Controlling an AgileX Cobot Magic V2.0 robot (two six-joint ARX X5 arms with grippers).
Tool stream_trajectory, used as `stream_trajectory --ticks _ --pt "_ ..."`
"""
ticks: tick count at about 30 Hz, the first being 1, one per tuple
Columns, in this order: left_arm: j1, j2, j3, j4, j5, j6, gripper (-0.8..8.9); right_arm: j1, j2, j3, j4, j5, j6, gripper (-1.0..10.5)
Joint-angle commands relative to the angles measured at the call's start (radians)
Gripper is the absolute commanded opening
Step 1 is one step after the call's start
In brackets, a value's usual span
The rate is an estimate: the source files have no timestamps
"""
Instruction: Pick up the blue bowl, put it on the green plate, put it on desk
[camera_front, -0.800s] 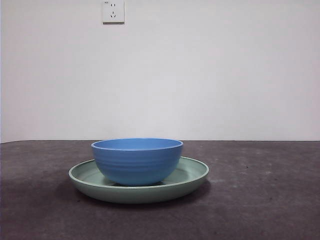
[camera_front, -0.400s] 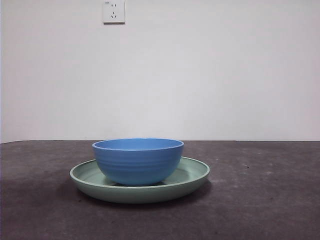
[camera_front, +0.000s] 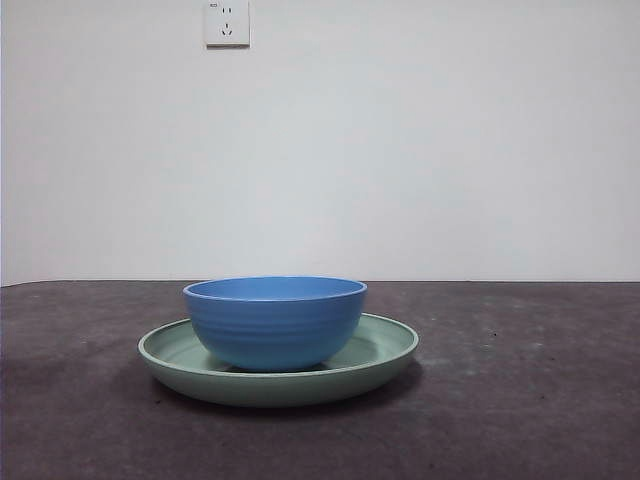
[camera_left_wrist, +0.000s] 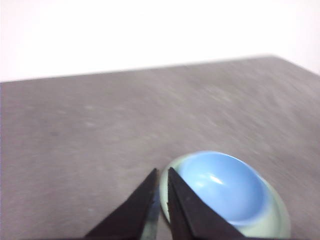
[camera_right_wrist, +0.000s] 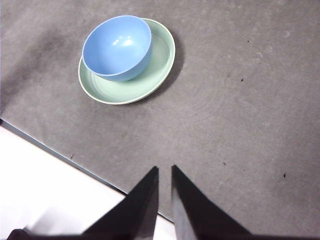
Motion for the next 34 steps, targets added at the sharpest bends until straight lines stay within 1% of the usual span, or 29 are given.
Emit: stream_trajectory --ticks 1,3,6,7,9,12,14,22,28,34 --pt "0.049 -0.077 -0.162 0.124 -0.033 -0.085 0.27 0.006 0.002 0.019 0.01 0.0 -0.005 0.4" --pt "0.071 -0.122 -0.245 0.165 -0.086 -0.145 0.27 0.006 0.002 0.019 0.01 0.0 -0.005 0.4" --pt "0.086 -0.172 -0.333 0.164 -0.188 -0.223 0.27 0.006 0.002 0.019 0.01 0.0 -0.005 0.4" --pt "0.087 -0.185 -0.356 0.164 -0.219 -0.236 0.27 0.006 0.002 0.019 0.01 0.0 -0.005 0.4" --pt "0.088 -0.202 -0.391 0.163 -0.244 -0.238 0.27 0.006 0.002 0.019 0.01 0.0 -0.005 0.4" --pt "0.088 -0.222 -0.433 0.165 -0.244 -0.221 0.27 0.006 0.002 0.019 0.01 0.0 -0.005 0.4" --pt "0.088 -0.232 -0.454 0.165 -0.244 -0.193 0.27 0.006 0.002 0.019 0.01 0.0 -0.005 0.4" --pt "0.088 -0.272 -0.483 0.174 -0.245 -0.035 0.27 0.006 0.002 0.019 0.01 0.0 -0.005 0.4" --pt "0.088 -0.315 -0.483 0.175 -0.245 -0.031 0.27 0.006 0.002 0.019 0.01 0.0 -0.005 0.4" --pt "0.088 -0.317 -0.483 0.193 -0.245 -0.031 0.27 0.006 0.002 0.019 0.01 0.0 -0.005 0.4"
